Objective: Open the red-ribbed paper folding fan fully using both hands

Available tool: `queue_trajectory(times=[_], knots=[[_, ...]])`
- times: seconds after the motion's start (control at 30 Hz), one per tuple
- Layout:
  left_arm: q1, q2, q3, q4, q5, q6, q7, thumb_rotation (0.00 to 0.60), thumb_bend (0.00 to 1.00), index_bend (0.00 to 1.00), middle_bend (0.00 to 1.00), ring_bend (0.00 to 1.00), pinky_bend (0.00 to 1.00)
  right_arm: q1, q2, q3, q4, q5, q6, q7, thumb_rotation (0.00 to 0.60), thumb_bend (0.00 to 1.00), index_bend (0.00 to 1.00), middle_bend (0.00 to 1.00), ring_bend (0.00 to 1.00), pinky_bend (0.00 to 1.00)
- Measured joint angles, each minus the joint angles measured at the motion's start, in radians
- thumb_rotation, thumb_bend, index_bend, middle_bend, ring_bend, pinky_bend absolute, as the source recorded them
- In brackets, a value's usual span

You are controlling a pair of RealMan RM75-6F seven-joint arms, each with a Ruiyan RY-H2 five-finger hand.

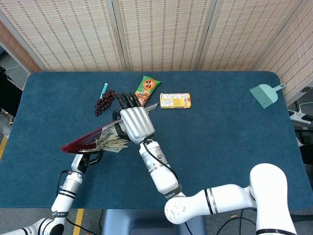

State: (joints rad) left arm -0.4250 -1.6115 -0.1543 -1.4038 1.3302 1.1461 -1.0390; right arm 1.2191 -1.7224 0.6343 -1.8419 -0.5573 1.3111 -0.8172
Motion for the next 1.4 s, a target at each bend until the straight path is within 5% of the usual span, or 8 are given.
queue_trajectory(times=[0.4,0.7,0.87,1.1,1.4], knots=[[0.012,-0.056,-0.066,0.100,-0.050,0.049,0.178,0.600,0.67,0.81,0.27,0.06,0.15,-0.071,0.155,-0.024,-0.124,-0.005,0.004,0.043,0.600,0.51,0.64,0.04,0.00,0.00],[-0.007,-0.137,-0.115,0.256,-0.051,0.116,0.286,0.600,0.67,0.81,0.29,0.08,0.14,-0.189,0.262,-0.151,-0.220,-0.177,-0.004,0.132,0.600,0.51,0.61,0.04,0.00,0.00],[-0.024,-0.216,-0.134,0.392,-0.044,0.154,0.318,0.600,0.65,0.77,0.31,0.10,0.13,-0.249,0.288,-0.265,-0.229,-0.334,0.015,0.153,0.600,0.51,0.56,0.04,0.00,0.00],[-0.038,-0.274,-0.141,0.492,-0.028,0.168,0.273,0.600,0.57,0.35,0.28,0.10,0.13,-0.314,0.254,-0.374,-0.171,-0.506,0.063,0.166,0.600,0.51,0.51,0.04,0.00,0.00],[-0.049,-0.336,-0.135,0.702,-0.005,0.188,0.241,0.600,0.55,0.12,0.24,0.09,0.11,-0.387,0.215,-0.451,-0.147,-0.572,0.112,0.165,0.600,0.51,0.45,0.04,0.00,0.00]])
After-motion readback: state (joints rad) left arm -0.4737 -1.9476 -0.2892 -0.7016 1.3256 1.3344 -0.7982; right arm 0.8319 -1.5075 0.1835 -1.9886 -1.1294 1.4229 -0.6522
